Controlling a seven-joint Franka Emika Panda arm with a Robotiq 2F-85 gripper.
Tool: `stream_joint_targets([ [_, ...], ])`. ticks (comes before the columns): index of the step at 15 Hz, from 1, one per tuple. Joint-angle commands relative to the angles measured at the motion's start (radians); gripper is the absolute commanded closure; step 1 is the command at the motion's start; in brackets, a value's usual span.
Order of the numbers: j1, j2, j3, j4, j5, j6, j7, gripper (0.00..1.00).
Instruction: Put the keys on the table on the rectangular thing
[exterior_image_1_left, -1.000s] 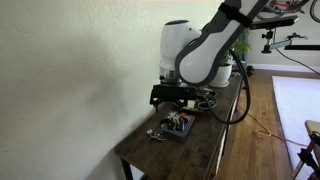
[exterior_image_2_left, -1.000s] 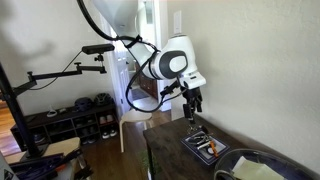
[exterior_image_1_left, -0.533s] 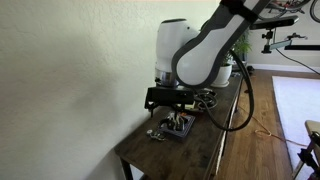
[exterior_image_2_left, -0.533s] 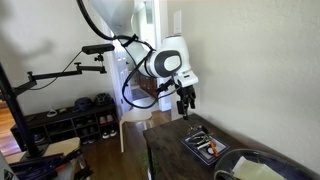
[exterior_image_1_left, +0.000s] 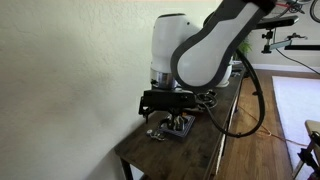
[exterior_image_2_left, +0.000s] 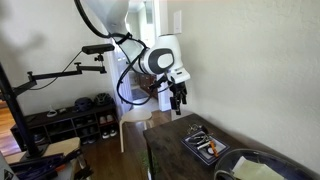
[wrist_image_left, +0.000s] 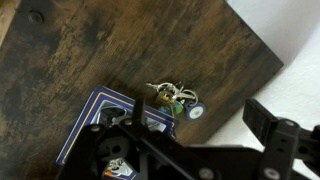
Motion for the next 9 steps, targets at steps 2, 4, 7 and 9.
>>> stream_joint_targets([
  [2,-0.031,-0.161,0.077,-0.129,0.032,-0.067,-0.153,0.0],
  [4,-0.032,-0.196,0.081,-0.145,0.026,-0.113,-0.185,0.0],
  [7,-0.028,-0.153,0.079,-0.098,0.006,-0.119,-0.172,0.0],
  [9,-0.036,-0.176,0.083,-0.112,0.006,-0.138,-0.193,0.0],
])
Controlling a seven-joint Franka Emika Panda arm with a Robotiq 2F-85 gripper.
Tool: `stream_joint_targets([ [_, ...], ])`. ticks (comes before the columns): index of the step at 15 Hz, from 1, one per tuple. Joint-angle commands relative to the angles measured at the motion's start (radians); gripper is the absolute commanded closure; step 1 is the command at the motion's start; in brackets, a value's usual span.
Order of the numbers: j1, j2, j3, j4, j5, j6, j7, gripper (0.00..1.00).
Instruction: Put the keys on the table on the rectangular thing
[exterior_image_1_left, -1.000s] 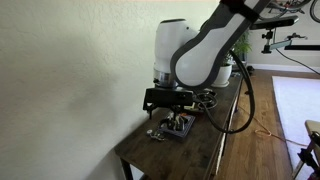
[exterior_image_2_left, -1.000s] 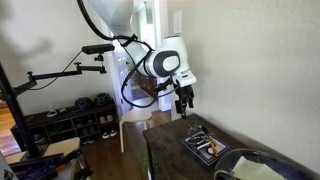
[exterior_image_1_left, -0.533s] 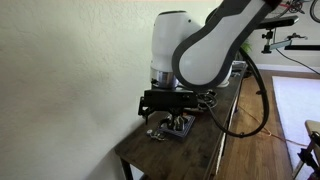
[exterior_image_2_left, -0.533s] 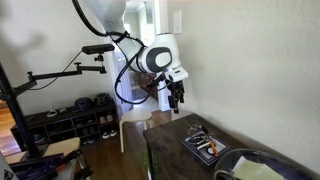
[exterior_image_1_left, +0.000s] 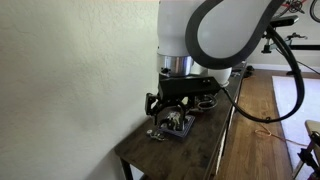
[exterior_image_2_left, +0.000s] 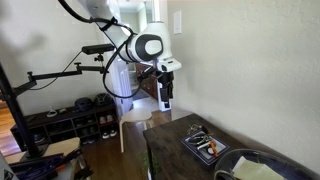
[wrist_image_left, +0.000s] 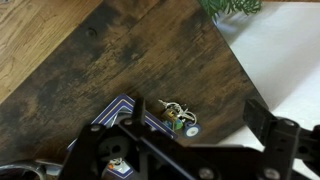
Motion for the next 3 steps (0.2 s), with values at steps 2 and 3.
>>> stream_joint_targets([
  [2,-0.018,-0.004,0.015,-0.004,-0.005,-0.003,-0.002,0.0],
  [3,-0.017,-0.004,0.015,-0.006,-0.005,-0.003,-0.003,0.0],
])
